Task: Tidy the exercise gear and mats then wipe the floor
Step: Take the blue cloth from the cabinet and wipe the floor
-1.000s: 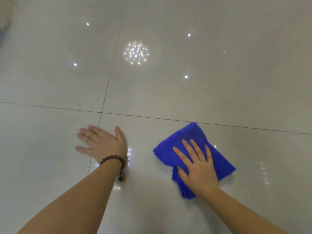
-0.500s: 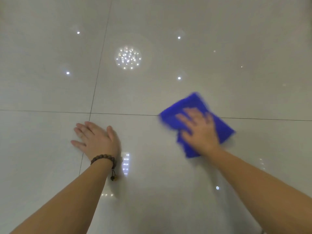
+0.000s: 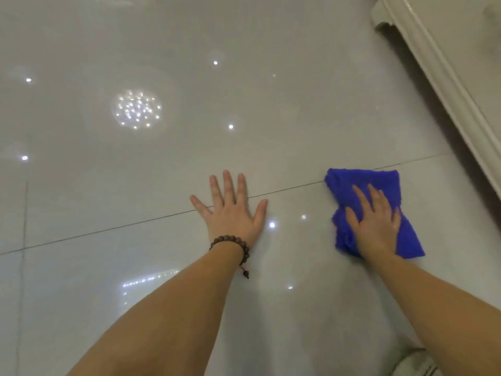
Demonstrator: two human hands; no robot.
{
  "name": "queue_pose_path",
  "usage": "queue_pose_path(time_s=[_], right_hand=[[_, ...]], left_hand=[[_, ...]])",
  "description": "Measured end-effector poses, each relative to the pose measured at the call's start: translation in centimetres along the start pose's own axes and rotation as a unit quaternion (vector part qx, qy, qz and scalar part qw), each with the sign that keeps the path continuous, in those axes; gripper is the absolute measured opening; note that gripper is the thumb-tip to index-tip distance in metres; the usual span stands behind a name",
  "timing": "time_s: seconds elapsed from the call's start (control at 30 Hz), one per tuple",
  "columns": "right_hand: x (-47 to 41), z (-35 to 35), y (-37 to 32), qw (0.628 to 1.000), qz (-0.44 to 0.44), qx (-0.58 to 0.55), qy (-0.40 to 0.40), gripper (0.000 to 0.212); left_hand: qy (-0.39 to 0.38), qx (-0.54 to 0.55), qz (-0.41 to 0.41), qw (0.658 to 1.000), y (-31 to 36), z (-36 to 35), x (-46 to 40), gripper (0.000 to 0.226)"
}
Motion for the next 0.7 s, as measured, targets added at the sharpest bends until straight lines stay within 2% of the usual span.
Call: queue_pose_path(time_s=[0.07,0.1,0.13,0.17,0.2,0.23,0.27,0.3,0.33,0.37,0.4,0.43,0.47,0.5,0.53,0.57,0.6,0.63,0.67,0.7], right_hand=[[-1.2,0.3,1.0,0.986,-0.154,-0.048,0.035,0.056],[-1.3,-0.4,-1.2,0.979,-0.190,-0.059,0.047,0.056],[-1.2,-1.4,-4.7,0.982,-0.170,-0.063,0.048,0.057],[-1.1,-2.8,-9.3,0.993,-0.090,-0.055,0.043,0.057],[-0.6,-4.4,-14.2,0.998,0.031,-0.043,0.023,0.057],[0.4,-6.2,-18.3,0.986,0.164,-0.036,-0.025,0.057],[0.8,-7.0,-20.2,0.958,0.273,-0.021,-0.081,0.057],[-0.2,-6.8,-20.0,0.932,0.345,-0.018,-0.112,0.057],[-2.3,-6.0,-17.9,0.921,0.373,-0.014,-0.112,0.057],[-5.3,-4.7,-14.5,0.936,0.341,-0.010,-0.089,0.057],[-9.0,-3.1,-10.1,0.967,0.251,-0.013,-0.050,0.057],[-12.3,-1.2,-5.4,0.992,0.124,-0.023,-0.008,0.057],[-14.2,0.3,-1.7,0.998,-0.013,-0.047,0.034,0.056],[-14.9,0.7,-0.2,0.987,-0.132,-0.072,0.062,0.055],[-14.6,0.2,-1.2,0.973,-0.203,-0.080,0.077,0.055],[-14.1,-0.7,-4.5,0.974,-0.201,-0.081,0.070,0.055],[-13.6,-2.1,-9.2,0.987,-0.128,-0.087,0.050,0.056],[-12.5,-4.0,-14.8,0.996,-0.006,-0.084,0.009,0.057],[-10.2,-6.3,-20.4,0.987,0.138,-0.067,-0.051,0.058],[-7.2,-8.2,-24.6,0.954,0.271,-0.050,-0.121,0.058]], left_hand=[[0.002,-0.020,0.009,1.000,-0.3,-0.1,-0.1,0.077],[-0.002,-0.025,0.012,1.000,-0.2,-0.2,-0.3,0.077],[-0.008,-0.027,0.012,1.000,-0.1,-0.3,-0.3,0.077],[-0.013,-0.033,0.012,0.999,0.0,-0.4,-0.4,0.077],[-0.015,-0.041,0.014,0.999,0.1,-0.4,-0.4,0.076],[-0.013,-0.046,0.016,0.999,0.1,-0.4,-0.4,0.074],[-0.012,-0.044,0.021,0.999,0.0,-0.3,-0.4,0.072],[-0.012,-0.037,0.024,0.999,0.0,-0.2,-0.3,0.072],[-0.014,-0.031,0.027,0.999,-0.1,-0.2,-0.4,0.072],[-0.018,-0.028,0.030,0.999,-0.1,-0.3,-0.4,0.073],[-0.022,-0.028,0.032,0.999,-0.1,-0.4,-0.4,0.073],[-0.024,-0.030,0.033,0.999,-0.1,-0.3,-0.4,0.073],[-0.023,-0.033,0.032,0.999,0.0,-0.3,-0.4,0.073],[-0.021,-0.035,0.032,0.999,0.0,-0.2,-0.5,0.072],[-0.022,-0.034,0.031,0.999,0.0,-0.2,-0.5,0.072],[-0.021,-0.031,0.031,0.999,0.0,-0.2,-0.4,0.072],[-0.017,-0.028,0.031,0.999,0.0,-0.3,-0.5,0.072],[-0.016,-0.026,0.033,0.999,-0.1,-0.4,-0.6,0.072],[-0.018,-0.028,0.038,0.999,-0.2,-0.5,-0.6,0.073],[-0.021,-0.032,0.042,0.998,-0.4,-0.6,-0.5,0.072]])
Point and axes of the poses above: each hand's wrist, its own x-axis away from the middle knuckle, its own z-axis out of the back of the hand, y = z × x, the point moved 10 cm from there along -x, towards the middle knuckle, and after that the axes turned 14 degrees about -x, right-handed, at the moved point
